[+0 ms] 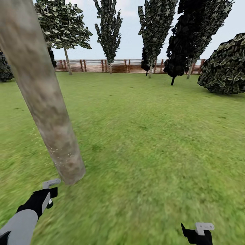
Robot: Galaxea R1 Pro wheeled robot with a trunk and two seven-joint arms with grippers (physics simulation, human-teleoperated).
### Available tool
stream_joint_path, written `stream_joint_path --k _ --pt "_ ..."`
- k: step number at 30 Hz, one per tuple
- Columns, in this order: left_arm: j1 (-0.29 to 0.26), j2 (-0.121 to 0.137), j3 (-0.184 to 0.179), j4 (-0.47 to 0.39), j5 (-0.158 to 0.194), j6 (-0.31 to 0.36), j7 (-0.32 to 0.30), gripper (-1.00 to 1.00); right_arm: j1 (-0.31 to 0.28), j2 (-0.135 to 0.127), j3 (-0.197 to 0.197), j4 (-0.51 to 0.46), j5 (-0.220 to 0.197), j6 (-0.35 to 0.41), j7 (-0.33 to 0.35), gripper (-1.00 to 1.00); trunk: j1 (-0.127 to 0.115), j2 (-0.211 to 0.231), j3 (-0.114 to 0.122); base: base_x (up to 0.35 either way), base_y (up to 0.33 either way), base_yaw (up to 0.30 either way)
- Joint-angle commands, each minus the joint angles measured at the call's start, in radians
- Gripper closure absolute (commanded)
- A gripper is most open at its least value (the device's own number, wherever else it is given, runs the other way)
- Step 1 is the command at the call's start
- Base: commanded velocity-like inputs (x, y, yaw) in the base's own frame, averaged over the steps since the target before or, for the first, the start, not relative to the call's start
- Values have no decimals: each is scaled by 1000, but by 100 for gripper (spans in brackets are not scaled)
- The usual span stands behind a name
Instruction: In the garden, pick up the pesticide atomizer on the floor and spray pesticide onto both trees until each tree trunk is fully covered.
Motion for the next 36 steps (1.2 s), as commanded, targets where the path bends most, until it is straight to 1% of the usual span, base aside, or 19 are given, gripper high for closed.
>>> stream_joint_path --k 1,22,36 --pt "-1 -1 4 -1 -4 4 0 100 -1 0 -9 0 4 -4 8 -100 0 0 -1 101 -251 5" --pt "-1 -2 3 -1 -5 3 0 100 -1 0 -7 2 4 -4 8 -100 0 0 -1 97 -258 7" --pt "-1 -2 4 -1 -4 3 0 100 -1 0 -5 2 6 -4 8 -100 0 0 -1 95 -260 258"
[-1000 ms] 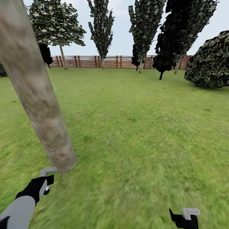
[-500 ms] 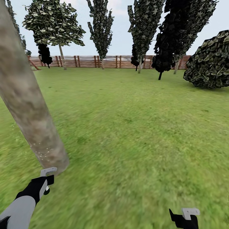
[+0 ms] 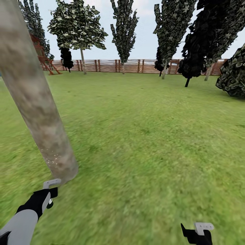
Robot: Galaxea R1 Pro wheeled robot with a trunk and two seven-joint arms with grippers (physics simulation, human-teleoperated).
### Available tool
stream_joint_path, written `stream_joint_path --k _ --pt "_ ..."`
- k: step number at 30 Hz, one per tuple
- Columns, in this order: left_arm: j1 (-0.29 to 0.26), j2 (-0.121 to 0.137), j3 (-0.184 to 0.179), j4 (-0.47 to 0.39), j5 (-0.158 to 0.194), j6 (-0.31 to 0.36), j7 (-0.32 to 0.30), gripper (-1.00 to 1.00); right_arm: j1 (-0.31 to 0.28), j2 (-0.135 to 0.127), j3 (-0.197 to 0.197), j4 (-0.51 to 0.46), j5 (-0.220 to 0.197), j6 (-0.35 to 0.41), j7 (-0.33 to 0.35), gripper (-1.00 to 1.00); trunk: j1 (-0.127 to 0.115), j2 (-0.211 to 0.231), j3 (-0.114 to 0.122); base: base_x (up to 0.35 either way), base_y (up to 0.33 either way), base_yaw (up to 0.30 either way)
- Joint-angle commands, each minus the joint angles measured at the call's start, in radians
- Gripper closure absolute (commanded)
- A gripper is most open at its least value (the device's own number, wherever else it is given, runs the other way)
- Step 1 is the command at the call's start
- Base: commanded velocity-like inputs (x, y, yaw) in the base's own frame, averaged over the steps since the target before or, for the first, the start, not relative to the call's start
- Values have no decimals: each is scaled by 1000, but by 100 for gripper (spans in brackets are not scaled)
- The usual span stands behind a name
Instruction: In the garden, pick up the pesticide atomizer on the floor and spray pesticide onto both trees until each tree trunk is fully covered.
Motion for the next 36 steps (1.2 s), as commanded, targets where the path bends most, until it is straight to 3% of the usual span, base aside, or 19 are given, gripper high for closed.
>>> stream_joint_path --k 1,7,24,36 --pt "-1 -1 4 -1 -4 5 0 100 -1 0 -9 0 4 -4 8 -100 0 0 -1 91 -262 276" --pt "-1 0 4 1 -3 5 0 100 -1 0 -9 1 5 -5 8 -100 0 0 -1 109 -261 228" --pt "-1 -2 4 4 -3 3 2 100 -1 -1 -12 -1 3 -6 8 -100 0 0 -1 142 -230 7" --pt "-19 -47 -3 -17 -6 15 1 100 -1 -1 -12 -4 0 -6 7 -100 0 0 -1 -49 -111 252"
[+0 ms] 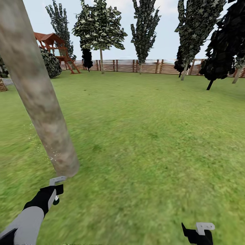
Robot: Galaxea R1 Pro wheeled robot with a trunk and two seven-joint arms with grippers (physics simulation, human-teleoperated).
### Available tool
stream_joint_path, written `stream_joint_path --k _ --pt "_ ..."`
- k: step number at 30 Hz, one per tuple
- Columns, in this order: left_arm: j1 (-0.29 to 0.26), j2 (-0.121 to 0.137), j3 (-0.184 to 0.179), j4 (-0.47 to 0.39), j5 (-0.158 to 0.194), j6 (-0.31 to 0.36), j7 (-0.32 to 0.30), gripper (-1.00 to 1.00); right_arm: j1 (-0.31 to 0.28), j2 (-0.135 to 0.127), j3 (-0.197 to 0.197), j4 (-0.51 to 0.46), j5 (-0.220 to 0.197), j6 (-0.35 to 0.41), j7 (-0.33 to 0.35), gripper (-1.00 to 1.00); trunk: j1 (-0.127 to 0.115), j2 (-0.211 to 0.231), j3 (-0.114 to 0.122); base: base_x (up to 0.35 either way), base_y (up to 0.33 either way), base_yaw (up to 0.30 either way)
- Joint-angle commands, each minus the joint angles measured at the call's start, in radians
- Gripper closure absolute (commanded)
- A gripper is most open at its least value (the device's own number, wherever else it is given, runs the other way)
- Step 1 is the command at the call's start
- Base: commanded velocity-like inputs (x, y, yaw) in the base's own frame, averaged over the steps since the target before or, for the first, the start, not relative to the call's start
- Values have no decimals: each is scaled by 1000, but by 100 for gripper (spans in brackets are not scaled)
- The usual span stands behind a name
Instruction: In the garden, pick up the pesticide atomizer on the floor and spray pesticide onto both trees until each tree trunk is fully covered.
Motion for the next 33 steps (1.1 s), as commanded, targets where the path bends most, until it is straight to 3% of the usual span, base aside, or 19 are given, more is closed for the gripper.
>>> stream_joint_path --k 1,4,8,11,15,18,20,23,33 --pt "-5 -4 4 -7 -5 4 0 100 -1 0 -8 0 4 -4 8 -100 0 0 -1 7 -3 278" --pt "-49 -13 3 -22 -7 29 0 100 -1 0 -9 -1 4 -4 8 -100 0 0 -1 2 -1 204" --pt "-136 -16 -2 -26 -8 127 -4 100 -1 0 -10 -1 4 -4 8 -100 0 0 -1 0 0 35" --pt "-197 -16 -33 -26 -8 144 -3 100 -1 0 -8 0 6 -4 8 -100 0 0 -1 0 0 3" --pt "-254 5 -59 -43 -10 220 -2 100 -1 0 -9 1 6 -4 8 -100 0 0 -1 0 0 0" --pt "-255 24 -67 -106 -13 244 -4 100 -1 0 -8 1 6 -3 8 -100 0 0 -1 0 0 0" --pt "-251 57 -69 -129 -12 249 -6 100 -1 0 -9 1 6 -4 8 -100 0 0 -1 0 0 0" --pt "-246 85 -71 -128 -11 249 -7 100 -1 0 -8 1 4 -4 8 -100 0 0 -1 0 0 125" --pt "-242 75 -73 -121 -9 239 -6 100 -1 -1 -8 1 5 -4 8 -100 0 0 -1 163 -99 138"
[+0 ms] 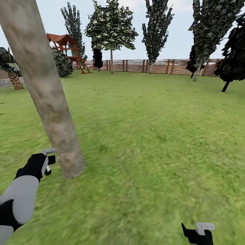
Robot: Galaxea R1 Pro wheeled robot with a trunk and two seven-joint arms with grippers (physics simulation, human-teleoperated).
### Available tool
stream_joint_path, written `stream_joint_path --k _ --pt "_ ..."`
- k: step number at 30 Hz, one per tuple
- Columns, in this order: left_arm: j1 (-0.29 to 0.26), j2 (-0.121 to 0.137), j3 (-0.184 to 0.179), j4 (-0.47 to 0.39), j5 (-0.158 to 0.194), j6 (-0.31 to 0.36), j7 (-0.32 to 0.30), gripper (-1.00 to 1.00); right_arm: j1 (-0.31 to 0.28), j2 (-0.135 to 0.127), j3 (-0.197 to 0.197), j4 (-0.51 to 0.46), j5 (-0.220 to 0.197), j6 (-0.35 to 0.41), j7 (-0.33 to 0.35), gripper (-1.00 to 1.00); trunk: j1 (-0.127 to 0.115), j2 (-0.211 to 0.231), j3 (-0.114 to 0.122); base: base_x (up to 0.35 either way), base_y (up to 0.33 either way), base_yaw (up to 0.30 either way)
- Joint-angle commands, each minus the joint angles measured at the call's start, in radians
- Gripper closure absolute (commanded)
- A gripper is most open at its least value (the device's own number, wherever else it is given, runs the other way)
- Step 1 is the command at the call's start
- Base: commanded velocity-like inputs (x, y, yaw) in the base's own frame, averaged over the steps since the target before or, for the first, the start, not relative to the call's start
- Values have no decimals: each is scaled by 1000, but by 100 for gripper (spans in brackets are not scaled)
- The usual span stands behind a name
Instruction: In the garden, pick up the pesticide atomizer on the floor and spray pesticide onto both trees until each tree trunk is fully covered.
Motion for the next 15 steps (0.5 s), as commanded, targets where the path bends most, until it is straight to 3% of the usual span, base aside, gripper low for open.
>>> stream_joint_path --k 1,13,15 --pt "1 -1 2 0 0 2 2 100 -1 0 -8 0 4 -4 8 -100 0 0 -1 184 -218 2" --pt "17 -14 3 3 -1 -3 8 100 -1 -6 -10 -1 2 -4 8 -100 0 0 -1 55 -262 0" --pt "43 -20 3 2 -1 -4 9 100 -1 -6 -10 -1 2 -4 8 -100 0 0 -1 115 -269 0"
